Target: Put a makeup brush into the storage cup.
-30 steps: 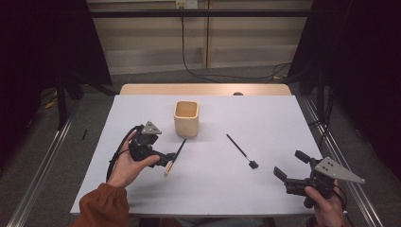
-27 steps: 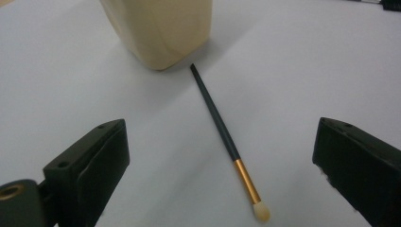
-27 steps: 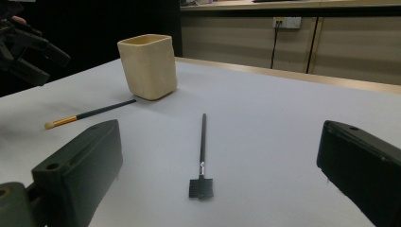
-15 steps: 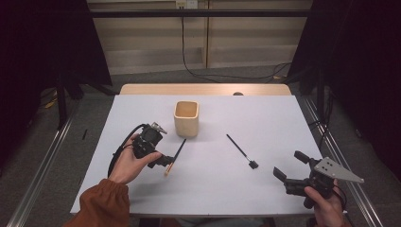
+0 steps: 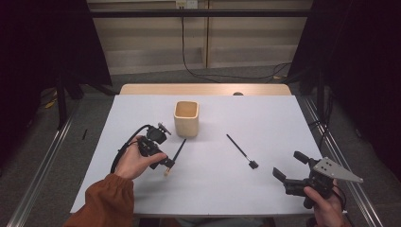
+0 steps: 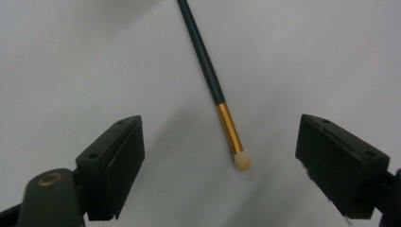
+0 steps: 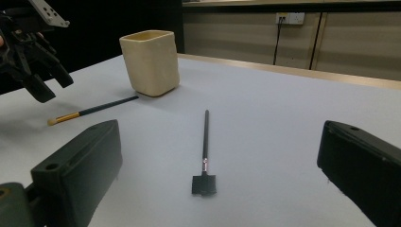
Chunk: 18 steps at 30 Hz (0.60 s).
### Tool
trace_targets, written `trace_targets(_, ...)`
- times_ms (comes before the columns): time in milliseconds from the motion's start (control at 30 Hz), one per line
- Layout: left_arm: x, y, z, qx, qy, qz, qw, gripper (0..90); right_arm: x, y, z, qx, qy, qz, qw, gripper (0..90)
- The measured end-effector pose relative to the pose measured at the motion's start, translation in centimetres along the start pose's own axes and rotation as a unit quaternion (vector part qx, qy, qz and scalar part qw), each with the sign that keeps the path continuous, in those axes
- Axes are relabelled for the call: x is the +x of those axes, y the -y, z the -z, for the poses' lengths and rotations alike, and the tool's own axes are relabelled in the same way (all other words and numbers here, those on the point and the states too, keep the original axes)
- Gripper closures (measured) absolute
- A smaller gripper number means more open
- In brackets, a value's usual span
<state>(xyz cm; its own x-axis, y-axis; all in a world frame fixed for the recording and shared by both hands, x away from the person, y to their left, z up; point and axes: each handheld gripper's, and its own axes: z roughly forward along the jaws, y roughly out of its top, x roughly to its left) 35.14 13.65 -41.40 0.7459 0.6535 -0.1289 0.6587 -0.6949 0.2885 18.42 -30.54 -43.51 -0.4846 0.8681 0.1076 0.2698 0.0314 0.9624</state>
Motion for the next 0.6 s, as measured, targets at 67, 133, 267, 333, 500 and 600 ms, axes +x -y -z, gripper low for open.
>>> trace_targets(67,-0.1,-0.1,-0.1,0.004,-0.002,-0.001,1.0000,16.7,0.0,0.0,0.0,0.001,0.000,0.000,1.0000,0.0)
trace_targets(133,-0.2,-0.4,-0.4,0.011,0.002,-0.004,0.9999,16.0,0.0,0.0,0.0,0.001,0.000,0.001,1.0000,0.0)
trace_targets(267,-0.2,-0.9,-0.9,0.031,-0.003,-0.003,0.9995,13.5,0.0,0.0,0.0,0.002,0.000,0.001,1.0000,0.0)
trace_targets(333,-0.2,-1.1,-1.1,0.037,-0.012,-0.005,0.9992,15.1,0.0,0.0,-0.1,0.003,-0.001,0.002,1.0000,0.0)
trace_targets(500,-0.2,-1.4,-1.6,0.048,-0.007,0.012,0.9987,27.7,0.0,0.0,0.0,0.004,-0.001,0.003,1.0000,0.0)
trace_targets(600,0.0,-1.5,-1.8,0.052,0.001,0.023,0.9984,36.0,0.1,0.0,-0.1,0.004,-0.002,0.003,1.0000,0.0)
